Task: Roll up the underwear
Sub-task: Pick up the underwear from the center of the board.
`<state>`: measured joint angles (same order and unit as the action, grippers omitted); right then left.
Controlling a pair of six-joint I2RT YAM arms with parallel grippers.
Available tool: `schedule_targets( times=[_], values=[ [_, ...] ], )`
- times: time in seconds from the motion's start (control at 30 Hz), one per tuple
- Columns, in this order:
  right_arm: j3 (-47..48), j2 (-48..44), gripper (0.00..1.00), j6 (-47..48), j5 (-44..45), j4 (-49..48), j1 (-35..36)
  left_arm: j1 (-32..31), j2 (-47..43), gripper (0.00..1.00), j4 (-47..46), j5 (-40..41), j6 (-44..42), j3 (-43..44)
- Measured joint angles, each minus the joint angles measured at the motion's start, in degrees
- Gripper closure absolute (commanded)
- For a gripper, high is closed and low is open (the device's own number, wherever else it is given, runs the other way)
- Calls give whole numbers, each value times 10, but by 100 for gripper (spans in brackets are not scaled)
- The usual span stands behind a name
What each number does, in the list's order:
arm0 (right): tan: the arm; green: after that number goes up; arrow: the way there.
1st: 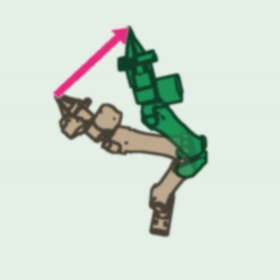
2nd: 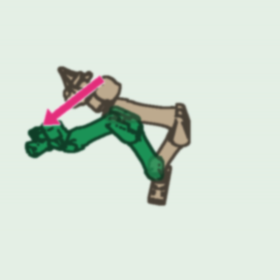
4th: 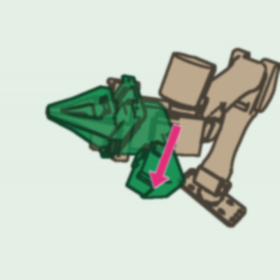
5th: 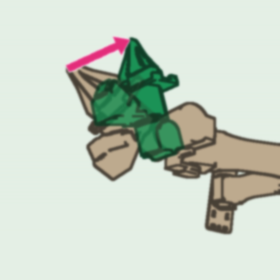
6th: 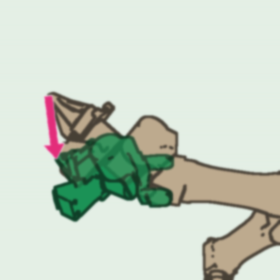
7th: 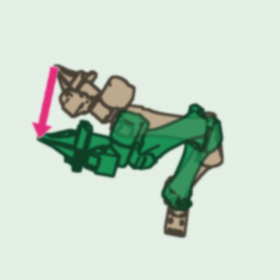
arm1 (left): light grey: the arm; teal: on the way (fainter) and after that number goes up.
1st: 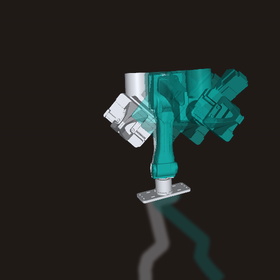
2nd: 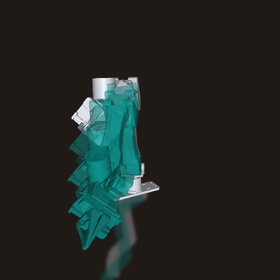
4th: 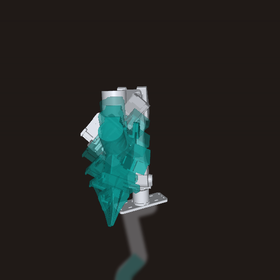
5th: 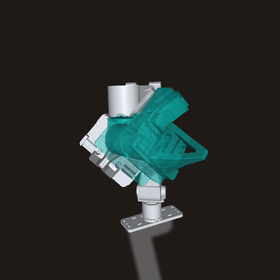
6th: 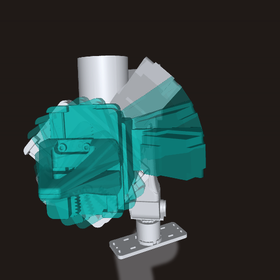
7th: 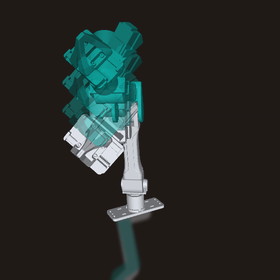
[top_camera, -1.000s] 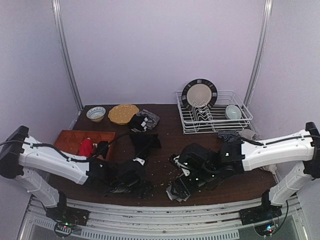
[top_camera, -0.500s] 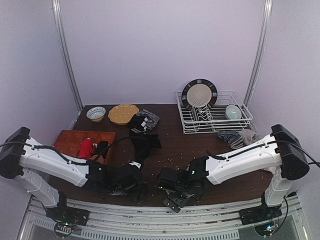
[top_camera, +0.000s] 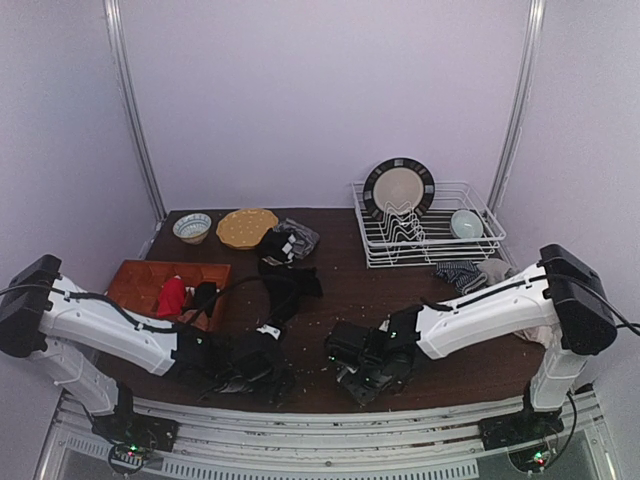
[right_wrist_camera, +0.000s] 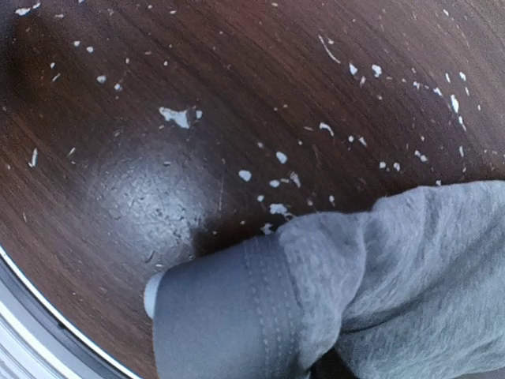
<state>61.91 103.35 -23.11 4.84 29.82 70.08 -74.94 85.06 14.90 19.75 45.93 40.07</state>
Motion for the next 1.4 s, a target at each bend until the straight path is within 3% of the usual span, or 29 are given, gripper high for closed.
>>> schedule_targets(
  times=[0.1, 0.3, 0.77, 0.9, 1.13, 1.4],
  values=[
    [-17, -11, 100, -2, -14, -18, -17, 0, 0, 22, -1, 0, 0, 0],
    [-57, -45, 100, -1, -82, -67, -42, 0, 0, 22, -1, 0, -1, 0],
    [-173, -129, 100, -58, -349, -240, -71, 0, 0, 22, -22, -1, -34, 8],
    [-238, -161, 100, -76, -408, -314, -114, 0, -17, 3, -111, -36, -87, -24],
    [-318, -175, 100, -71, -480, -425, -161, 0, -19, 2, -233, -92, -181, -46],
    [-383, -168, 100, -104, -531, -567, -180, 0, 46, 5, -500, -198, -332, -94]
  ],
)
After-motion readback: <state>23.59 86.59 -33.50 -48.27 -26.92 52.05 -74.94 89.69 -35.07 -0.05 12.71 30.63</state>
